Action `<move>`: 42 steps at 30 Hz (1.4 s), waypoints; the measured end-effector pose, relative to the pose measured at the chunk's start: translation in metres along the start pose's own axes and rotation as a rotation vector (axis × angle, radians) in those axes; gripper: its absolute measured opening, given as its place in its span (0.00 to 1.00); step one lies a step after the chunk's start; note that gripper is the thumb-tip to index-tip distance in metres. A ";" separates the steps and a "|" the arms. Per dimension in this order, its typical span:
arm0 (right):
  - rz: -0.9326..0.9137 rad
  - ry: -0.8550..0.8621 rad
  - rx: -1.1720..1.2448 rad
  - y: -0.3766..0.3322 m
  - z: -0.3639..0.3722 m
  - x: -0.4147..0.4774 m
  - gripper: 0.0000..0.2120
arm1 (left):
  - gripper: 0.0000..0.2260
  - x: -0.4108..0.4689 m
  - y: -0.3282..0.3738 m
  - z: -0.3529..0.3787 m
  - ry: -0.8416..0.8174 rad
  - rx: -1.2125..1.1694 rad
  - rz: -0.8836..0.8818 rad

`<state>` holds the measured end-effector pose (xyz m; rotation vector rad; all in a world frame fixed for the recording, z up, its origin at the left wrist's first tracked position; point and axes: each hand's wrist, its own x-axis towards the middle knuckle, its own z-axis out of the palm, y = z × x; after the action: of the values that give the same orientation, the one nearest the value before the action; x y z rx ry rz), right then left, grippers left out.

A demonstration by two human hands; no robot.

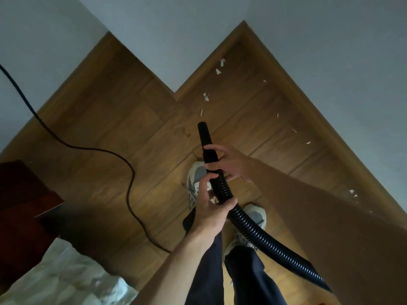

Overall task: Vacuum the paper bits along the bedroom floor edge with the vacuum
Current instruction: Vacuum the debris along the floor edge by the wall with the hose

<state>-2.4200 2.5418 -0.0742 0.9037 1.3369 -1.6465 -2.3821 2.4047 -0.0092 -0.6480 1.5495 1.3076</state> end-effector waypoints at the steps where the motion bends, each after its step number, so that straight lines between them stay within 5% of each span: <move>1: 0.010 0.004 0.005 0.000 0.000 0.004 0.28 | 0.26 0.004 0.001 -0.003 -0.008 -0.004 -0.029; 15: 0.084 -0.014 0.062 -0.020 -0.020 0.046 0.25 | 0.26 0.055 0.023 -0.020 -0.149 0.026 -0.125; 42: -0.045 0.233 0.169 -0.060 -0.054 0.079 0.23 | 0.24 0.119 0.085 -0.001 -0.263 0.148 -0.039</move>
<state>-2.5050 2.5898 -0.1306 1.2043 1.3956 -1.7502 -2.5018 2.4489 -0.0803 -0.3935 1.3957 1.1844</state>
